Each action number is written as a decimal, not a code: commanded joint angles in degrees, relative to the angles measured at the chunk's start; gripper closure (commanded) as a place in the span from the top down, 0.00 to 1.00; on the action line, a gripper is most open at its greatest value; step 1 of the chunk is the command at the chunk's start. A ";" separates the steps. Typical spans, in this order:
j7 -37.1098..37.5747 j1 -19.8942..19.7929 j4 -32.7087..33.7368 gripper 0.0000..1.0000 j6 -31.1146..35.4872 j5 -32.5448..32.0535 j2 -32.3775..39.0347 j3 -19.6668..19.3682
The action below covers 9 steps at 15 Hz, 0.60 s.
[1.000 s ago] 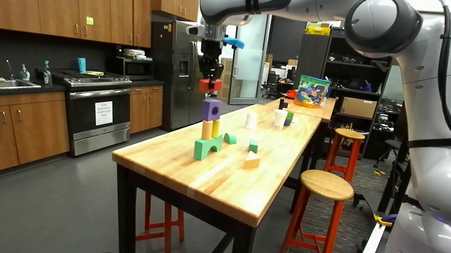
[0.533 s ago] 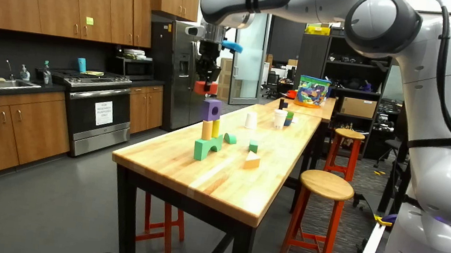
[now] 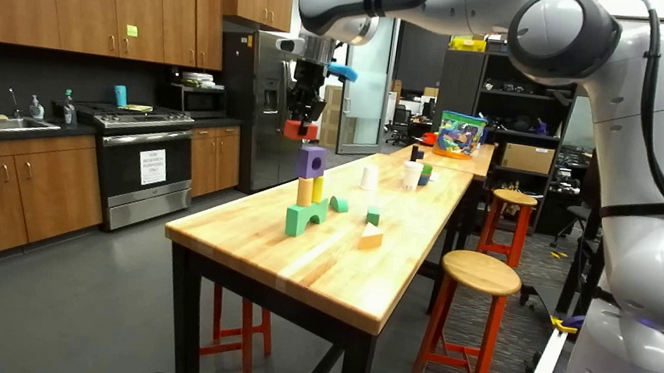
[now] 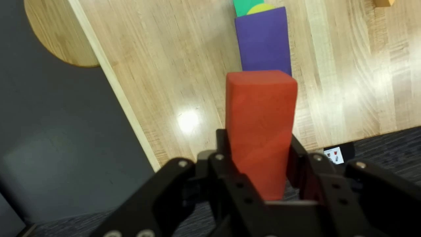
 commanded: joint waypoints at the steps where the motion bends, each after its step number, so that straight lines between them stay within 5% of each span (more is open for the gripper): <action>1: -2.77 -0.71 -2.50 0.16 0.66 0.48 -2.27 0.17; 9: -4.63 -0.55 -3.49 0.16 0.34 -0.37 -2.69 -0.17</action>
